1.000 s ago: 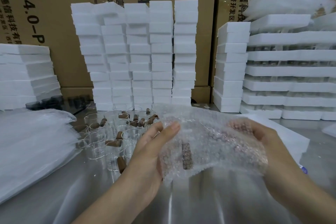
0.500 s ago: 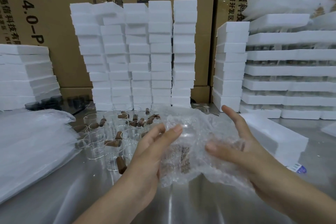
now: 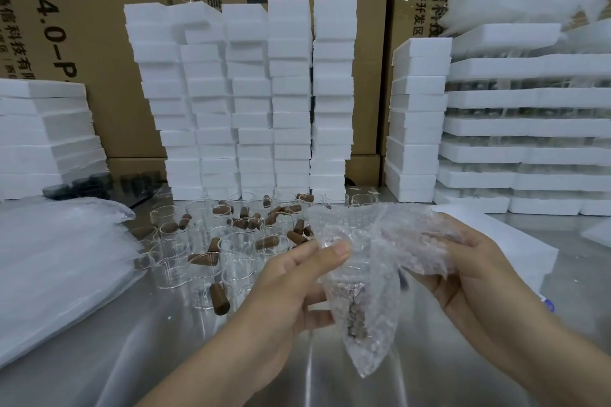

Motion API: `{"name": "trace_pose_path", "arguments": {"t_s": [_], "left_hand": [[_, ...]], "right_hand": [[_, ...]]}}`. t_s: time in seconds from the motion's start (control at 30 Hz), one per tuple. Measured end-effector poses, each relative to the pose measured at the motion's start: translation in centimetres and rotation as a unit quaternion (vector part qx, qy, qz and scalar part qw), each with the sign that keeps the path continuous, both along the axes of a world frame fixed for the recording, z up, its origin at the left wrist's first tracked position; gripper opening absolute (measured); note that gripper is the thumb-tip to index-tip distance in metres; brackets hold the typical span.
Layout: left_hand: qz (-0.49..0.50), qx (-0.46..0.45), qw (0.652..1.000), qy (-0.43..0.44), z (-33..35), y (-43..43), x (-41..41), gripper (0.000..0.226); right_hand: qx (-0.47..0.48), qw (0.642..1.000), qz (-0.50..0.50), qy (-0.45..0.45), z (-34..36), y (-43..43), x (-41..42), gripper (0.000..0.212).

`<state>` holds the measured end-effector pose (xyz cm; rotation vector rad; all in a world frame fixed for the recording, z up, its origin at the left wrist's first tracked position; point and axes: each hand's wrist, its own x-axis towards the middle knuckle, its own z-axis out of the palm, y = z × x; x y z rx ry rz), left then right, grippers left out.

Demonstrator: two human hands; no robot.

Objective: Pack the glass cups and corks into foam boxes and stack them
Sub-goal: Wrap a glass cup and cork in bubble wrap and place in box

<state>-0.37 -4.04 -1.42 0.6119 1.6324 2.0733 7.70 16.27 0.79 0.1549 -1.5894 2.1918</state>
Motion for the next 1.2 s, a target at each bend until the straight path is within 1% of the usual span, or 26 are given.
{"name": "trace_pose_path", "arguments": {"t_s": [0.03,0.07,0.1,0.17,0.2,0.23,0.27,0.33,0.4,0.43,0.5,0.6,0.67,0.77,0.8,0.83,0.87,0.93,0.97,1.0,1.03,1.07,1.1,1.13,1.17,1.2], "left_hand": [[-0.01,-0.002,1.0,-0.001,-0.1,0.0,0.0,0.086],[-0.023,-0.004,1.0,0.001,-0.1,0.0,0.0,0.072],[-0.032,-0.006,0.999,0.0,-0.1,0.1,0.0,0.064],[-0.033,-0.007,0.999,-0.006,-0.4,0.2,0.1,0.058],[-0.031,-0.007,0.999,-0.008,-0.5,0.2,0.0,0.059],[-0.028,-0.006,1.0,-0.007,-0.5,0.2,0.0,0.059],[-0.027,-0.005,1.0,-0.005,-0.4,0.2,0.1,0.06],[-0.026,-0.011,1.0,0.008,-0.2,0.1,0.3,0.061],[-0.025,-0.017,0.999,0.022,-0.2,0.0,0.3,0.063],[-0.024,-0.016,0.999,0.025,-0.1,0.0,0.3,0.064],[-0.028,-0.015,0.999,0.026,-0.2,-0.1,0.1,0.064],[-0.028,-0.018,0.999,0.033,-0.2,-0.3,-0.1,0.061],[-0.039,-0.028,0.998,0.043,-0.2,-0.4,-0.2,0.061],[-0.043,-0.048,0.996,0.058,-0.4,-0.3,-0.2,0.067],[-0.044,-0.047,0.996,0.054,-0.5,-0.2,-0.2,0.067],[-0.047,-0.045,0.997,0.048,-0.5,-0.2,-0.3,0.065],[-0.054,-0.042,0.997,0.047,-0.5,-0.1,-0.2,0.058],[-0.063,-0.043,0.995,0.056,-0.4,-0.1,-0.1,0.033],[-0.061,-0.048,0.995,0.06,-0.3,-0.1,-0.1,0.026],[-0.06,-0.052,0.995,0.061,-0.4,-0.1,-0.1,0.025],[-0.06,-0.053,0.995,0.059,-0.4,-0.2,-0.1,0.031],[-0.059,-0.052,0.995,0.058,-0.4,-0.2,-0.1,0.039],[-0.058,-0.052,0.995,0.06,-0.3,-0.3,-0.1,0.045],[-0.058,-0.056,0.995,0.065,-0.3,-0.3,-0.1,0.048],[-0.057,-0.061,0.994,0.069,-0.3,-0.3,0.0,0.052],[-0.052,-0.063,0.994,0.069,-0.3,-0.3,0.1,0.058]], "right_hand": [[0.031,0.999,-0.026,0.014,-0.1,-0.3,0.1,0.03],[0.089,0.994,-0.06,0.034,-0.3,-0.4,0.1,0.021],[0.173,0.978,-0.102,0.056,-0.5,-0.5,0.2,0.021],[0.351,0.915,-0.177,0.085,-1.0,-1.0,0.4,0.036],[0.423,0.878,-0.202,0.098,-1.1,-1.3,0.6,0.037],[0.475,0.847,-0.21,0.117,-1.1,-1.5,0.7,0.036],[0.509,0.826,-0.206,0.129,-1.1,-1.6,0.9,0.035],[0.539,0.817,-0.169,0.118,-0.8,-1.7,1.2,0.032],[0.574,0.803,-0.13,0.097,-0.6,-1.6,1.3,0.023],[0.587,0.797,-0.113,0.086,-0.5,-1.5,1.4,0.022],[0.582,0.807,-0.071,0.07,-0.3,-1.4,1.5,0.024],[0.539,0.841,-0.023,0.045,-0.1,-1.7,1.5,0.035],[0.487,0.873,-0.016,0.034,-0.3,-1.6,1.3,0.033],[0.365,0.929,-0.06,0.023,-0.5,-1.7,1.0,0.017],[0.328,0.94,-0.087,0.025,-0.6,-1.8,0.9,0.015],[0.3,0.946,-0.118,0.025,-0.6,-1.8,0.8,0.017],[0.289,0.945,-0.152,0.026,-0.7,-1.8,0.7,0.022],[0.305,0.928,-0.209,0.036,-0.8,-1.6,0.8,0.023],[0.325,0.919,-0.223,0.035,-0.9,-1.5,0.8,0.02],[0.344,0.913,-0.218,0.027,-0.9,-1.5,0.8,0.015],[0.354,0.915,-0.193,0.016,-0.8,-1.3,0.7,0.013],[0.363,0.92,-0.147,0.006,-0.7,-1.1,0.7,0.008],[0.372,0.925,-0.079,-0.005,-0.5,-0.8,0.6,0.006],[0.391,0.92,-0.017,-0.014,-0.4,-0.4,0.7,0.014],[0.411,0.911,0.022,-0.025,-0.3,-0.1,0.6,0.021],[0.423,0.905,0.032,-0.038,-0.3,0.1,0.4,0.024]]}}
